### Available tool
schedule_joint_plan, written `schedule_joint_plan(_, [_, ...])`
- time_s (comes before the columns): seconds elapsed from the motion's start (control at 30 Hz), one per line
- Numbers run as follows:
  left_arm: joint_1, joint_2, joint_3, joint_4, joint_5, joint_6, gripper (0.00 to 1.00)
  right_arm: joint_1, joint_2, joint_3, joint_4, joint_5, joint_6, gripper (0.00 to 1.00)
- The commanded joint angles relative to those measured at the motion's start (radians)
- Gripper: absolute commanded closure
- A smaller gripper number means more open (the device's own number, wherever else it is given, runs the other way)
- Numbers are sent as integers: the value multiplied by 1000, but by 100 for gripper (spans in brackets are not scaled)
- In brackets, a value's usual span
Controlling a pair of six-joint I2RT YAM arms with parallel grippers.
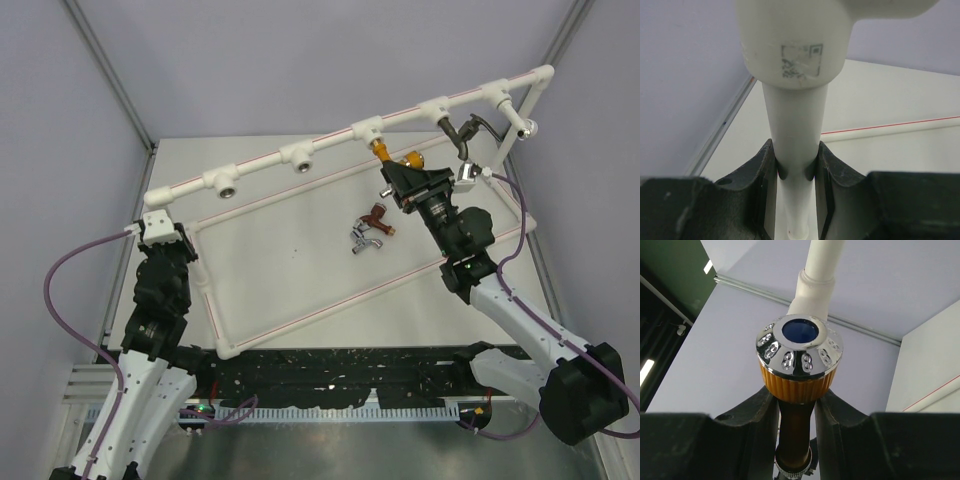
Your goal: Install the water faucets
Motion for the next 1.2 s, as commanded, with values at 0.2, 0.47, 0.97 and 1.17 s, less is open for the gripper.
schedule_joint_plan(0.2, [-21, -13, 8, -34, 81, -19, 100, -8, -12, -15, -10, 46, 18, 50])
schedule_joint_plan(0.47, [-20, -19, 5, -31, 84, -21, 100, -6, -55, -23, -13, 46, -59, 53])
schedule_joint_plan(0.97, [-20, -108, 83, -188, 257, 11, 65, -8, -216, -45, -132, -266, -764, 95])
schedule_joint_plan(1.17, [-20, -209, 176, -356, 438, 86, 13, 11, -244, -11, -250, -481, -1092, 95])
